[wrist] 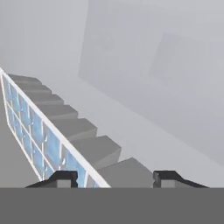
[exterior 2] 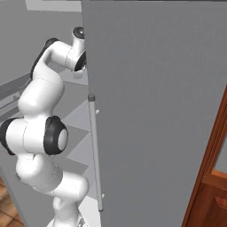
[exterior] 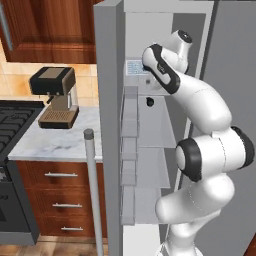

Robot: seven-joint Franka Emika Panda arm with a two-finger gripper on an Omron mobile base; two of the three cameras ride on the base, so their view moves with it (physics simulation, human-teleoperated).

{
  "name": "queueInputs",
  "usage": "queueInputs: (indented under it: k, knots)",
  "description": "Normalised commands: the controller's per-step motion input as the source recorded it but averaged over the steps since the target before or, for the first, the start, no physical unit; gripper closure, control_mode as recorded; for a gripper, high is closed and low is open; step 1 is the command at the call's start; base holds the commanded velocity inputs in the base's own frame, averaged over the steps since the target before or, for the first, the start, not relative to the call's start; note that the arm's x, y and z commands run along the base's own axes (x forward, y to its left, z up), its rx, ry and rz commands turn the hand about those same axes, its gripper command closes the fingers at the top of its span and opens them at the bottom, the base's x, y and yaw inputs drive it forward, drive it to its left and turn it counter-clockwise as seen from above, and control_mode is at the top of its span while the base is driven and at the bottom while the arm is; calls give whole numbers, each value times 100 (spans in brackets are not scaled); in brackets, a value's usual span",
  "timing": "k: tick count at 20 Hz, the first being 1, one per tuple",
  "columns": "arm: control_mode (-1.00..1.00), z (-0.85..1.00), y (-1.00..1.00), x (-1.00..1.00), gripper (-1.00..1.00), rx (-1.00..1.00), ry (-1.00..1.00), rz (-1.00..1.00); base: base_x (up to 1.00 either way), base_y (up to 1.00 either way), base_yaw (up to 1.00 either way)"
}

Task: Open the freezer door, pick up the ice cube tray from the freezer, and place it on the dining counter.

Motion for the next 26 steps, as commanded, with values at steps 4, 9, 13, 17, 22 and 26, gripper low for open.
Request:
queueInputs:
  k: [4, 9, 13, 17, 22, 26]
  knots:
    - [-100, 19, 0, -17, 100, 0, -30, -1, 0, 0, 0]
    - [-100, 21, 0, -8, 100, 0, -32, -2, 0, 0, 0]
    - [-100, 25, 0, -4, 100, 0, -27, -2, 0, 0, 0]
    - [-100, 48, -7, -25, 100, 1, -9, 0, 0, 0, 0]
    - [-100, 41, -7, -34, 100, 0, 0, 0, 0, 0, 0]
    - [-100, 30, 0, -46, 100, 0, 0, 0, 0, 0, 0]
